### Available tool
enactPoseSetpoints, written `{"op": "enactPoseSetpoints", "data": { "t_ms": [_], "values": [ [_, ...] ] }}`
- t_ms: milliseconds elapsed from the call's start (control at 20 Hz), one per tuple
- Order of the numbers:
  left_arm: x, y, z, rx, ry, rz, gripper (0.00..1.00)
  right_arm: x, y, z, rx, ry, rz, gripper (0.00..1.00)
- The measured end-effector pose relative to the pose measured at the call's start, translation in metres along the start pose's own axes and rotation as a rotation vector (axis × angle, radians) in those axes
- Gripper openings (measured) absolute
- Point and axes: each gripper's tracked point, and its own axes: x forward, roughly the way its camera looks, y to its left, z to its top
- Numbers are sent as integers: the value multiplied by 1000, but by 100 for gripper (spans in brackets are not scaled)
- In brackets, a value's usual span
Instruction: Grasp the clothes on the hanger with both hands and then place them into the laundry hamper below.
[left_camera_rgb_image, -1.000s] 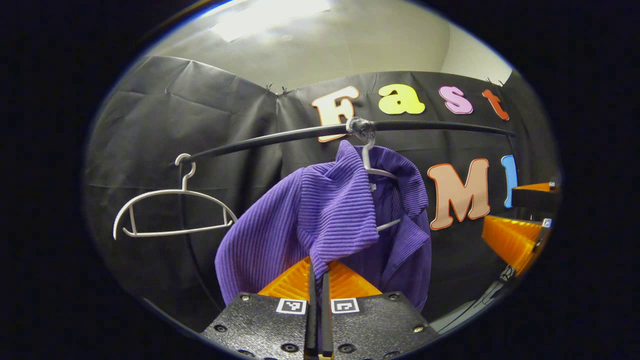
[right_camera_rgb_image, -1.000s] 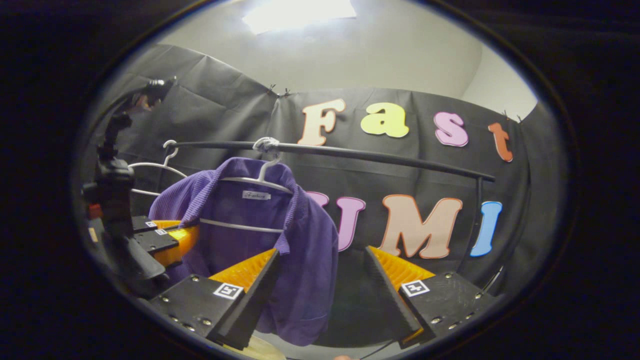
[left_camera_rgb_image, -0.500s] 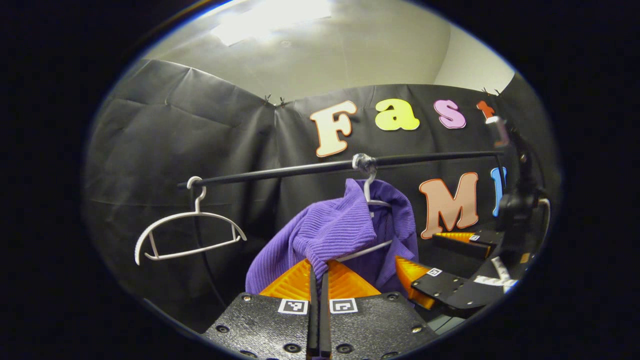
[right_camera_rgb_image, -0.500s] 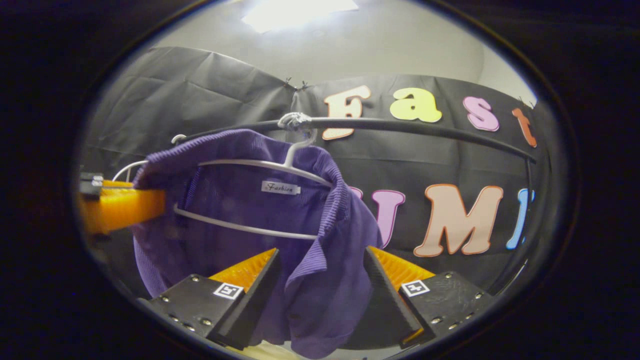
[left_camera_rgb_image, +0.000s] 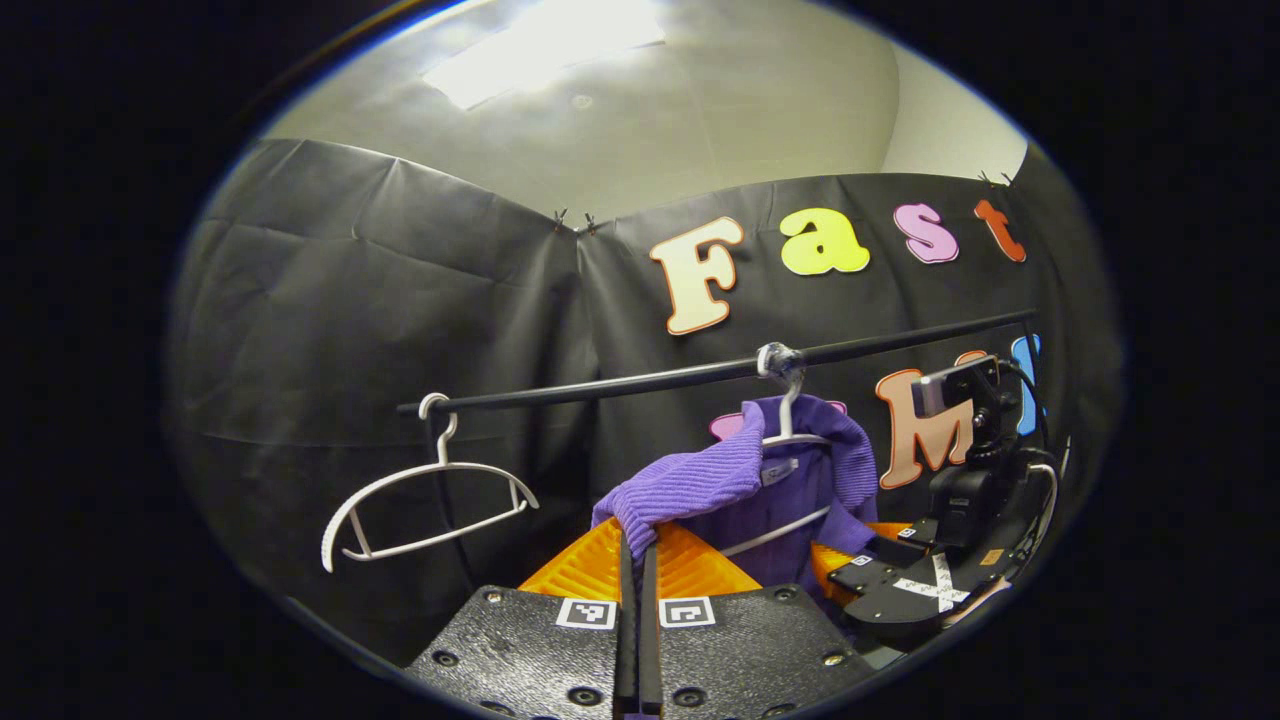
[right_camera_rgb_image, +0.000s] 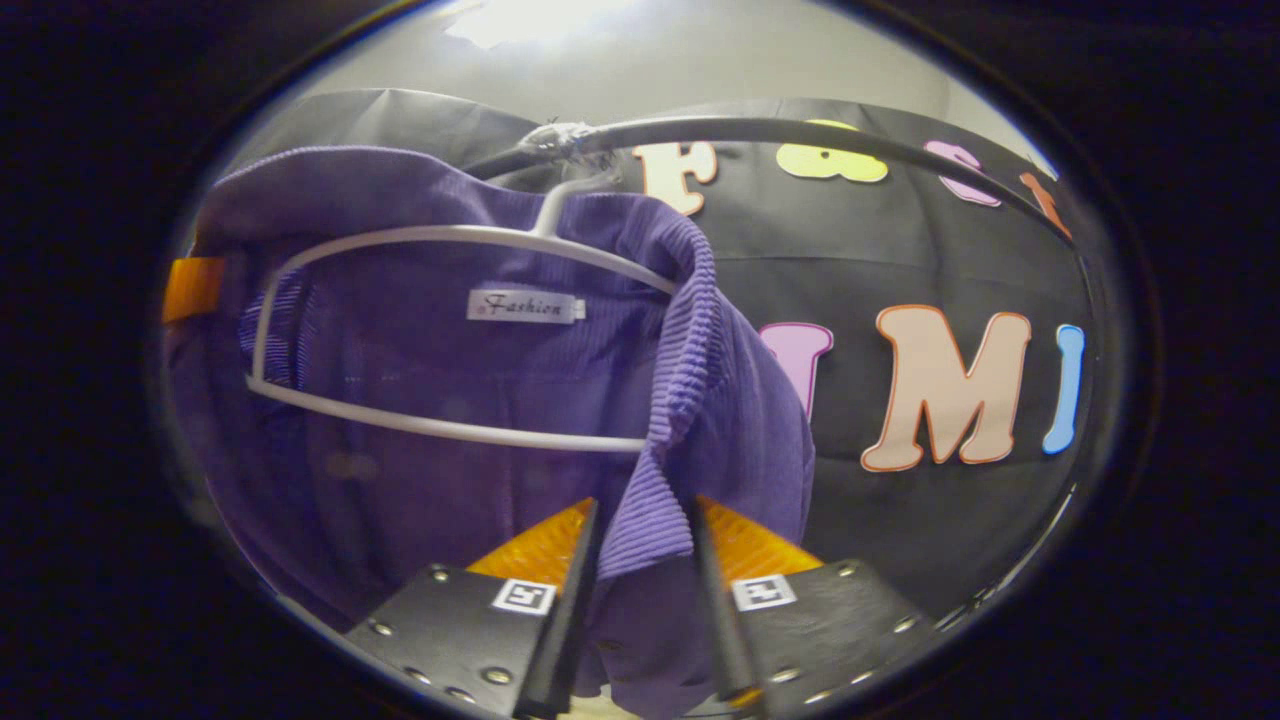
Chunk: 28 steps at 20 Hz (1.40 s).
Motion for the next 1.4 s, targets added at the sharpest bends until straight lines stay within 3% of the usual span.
{"op": "enactPoseSetpoints", "data": {
  "t_ms": [200, 400, 750, 1100, 1400],
  "values": [
    [5, 15, 2, 11, -3, 35, 1, 0, -30, -7, 16, 61, -112, 2],
    [7, 35, 9, 31, -22, 71, 1, -2, -75, 13, 7, 14, -241, 2],
    [19, 62, 20, 31, -39, 93, 0, 8, -127, 62, -79, -85, -356, 4],
    [36, 91, 18, 43, -45, 77, 1, 27, -145, 107, -156, -171, -401, 2],
    [44, 97, -14, 40, -24, 32, 1, 40, -145, 101, -182, -171, -399, 2]
  ]
}}
